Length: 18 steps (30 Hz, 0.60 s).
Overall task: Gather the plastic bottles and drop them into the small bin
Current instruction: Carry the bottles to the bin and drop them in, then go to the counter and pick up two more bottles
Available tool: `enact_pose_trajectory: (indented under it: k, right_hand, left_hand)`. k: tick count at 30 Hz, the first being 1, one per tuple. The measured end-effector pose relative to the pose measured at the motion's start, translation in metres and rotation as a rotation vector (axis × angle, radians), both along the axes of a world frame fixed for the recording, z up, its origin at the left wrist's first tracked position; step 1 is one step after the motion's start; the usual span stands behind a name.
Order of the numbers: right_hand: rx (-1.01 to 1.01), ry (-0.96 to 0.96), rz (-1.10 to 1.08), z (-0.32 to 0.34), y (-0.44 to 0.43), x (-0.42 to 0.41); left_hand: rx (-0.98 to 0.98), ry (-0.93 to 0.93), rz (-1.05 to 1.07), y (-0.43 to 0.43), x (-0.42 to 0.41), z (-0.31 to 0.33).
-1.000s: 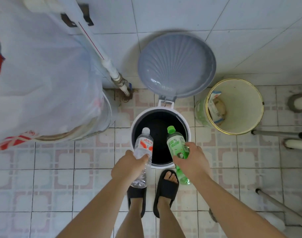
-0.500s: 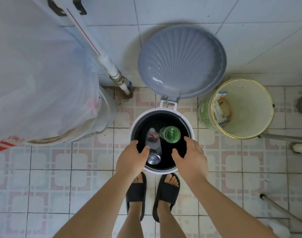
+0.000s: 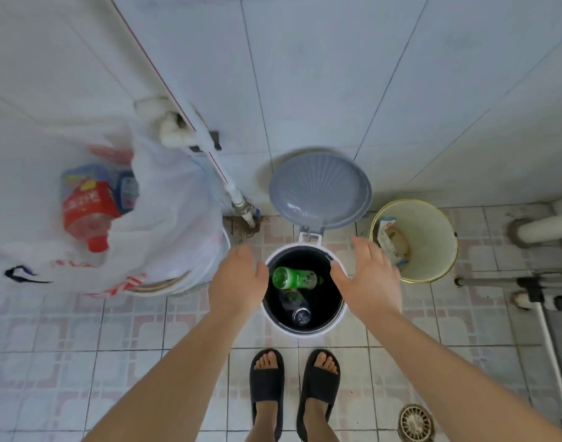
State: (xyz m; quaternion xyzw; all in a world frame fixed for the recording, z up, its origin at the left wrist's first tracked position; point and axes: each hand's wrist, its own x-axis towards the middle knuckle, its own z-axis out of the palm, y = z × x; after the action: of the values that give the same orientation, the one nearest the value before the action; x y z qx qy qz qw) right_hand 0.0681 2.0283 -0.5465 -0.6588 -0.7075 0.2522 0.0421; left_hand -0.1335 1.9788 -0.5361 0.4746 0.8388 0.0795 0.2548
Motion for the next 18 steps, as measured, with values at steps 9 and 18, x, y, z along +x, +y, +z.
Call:
enact_pose_trajectory:
  k: [9,18]
  right_hand:
    - [0.294,-0.010,0.098,0.175,0.026,-0.006]
    - [0.605,-0.017,0.038,0.355,0.024,0.000]
  left_hand:
    - [0.301,0.311,-0.167,0.036,-0.019,0.193]
    - [0.666,0.441,-0.233,0.037,-0.027,0.366]
